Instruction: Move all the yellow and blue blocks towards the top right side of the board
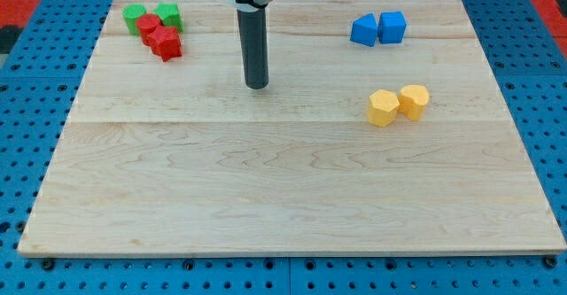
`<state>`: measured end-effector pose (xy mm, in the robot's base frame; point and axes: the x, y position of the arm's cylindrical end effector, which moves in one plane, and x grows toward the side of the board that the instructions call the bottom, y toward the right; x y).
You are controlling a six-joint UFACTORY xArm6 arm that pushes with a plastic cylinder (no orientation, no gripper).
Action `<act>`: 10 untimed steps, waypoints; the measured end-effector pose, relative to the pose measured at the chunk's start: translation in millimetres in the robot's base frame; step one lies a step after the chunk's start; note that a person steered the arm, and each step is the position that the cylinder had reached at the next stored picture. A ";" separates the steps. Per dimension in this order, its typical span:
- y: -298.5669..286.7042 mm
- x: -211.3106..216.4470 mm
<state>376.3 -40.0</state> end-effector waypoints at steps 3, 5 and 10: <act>102.4 -42.0; 176.8 -115.5; 292.5 41.3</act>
<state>417.6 252.5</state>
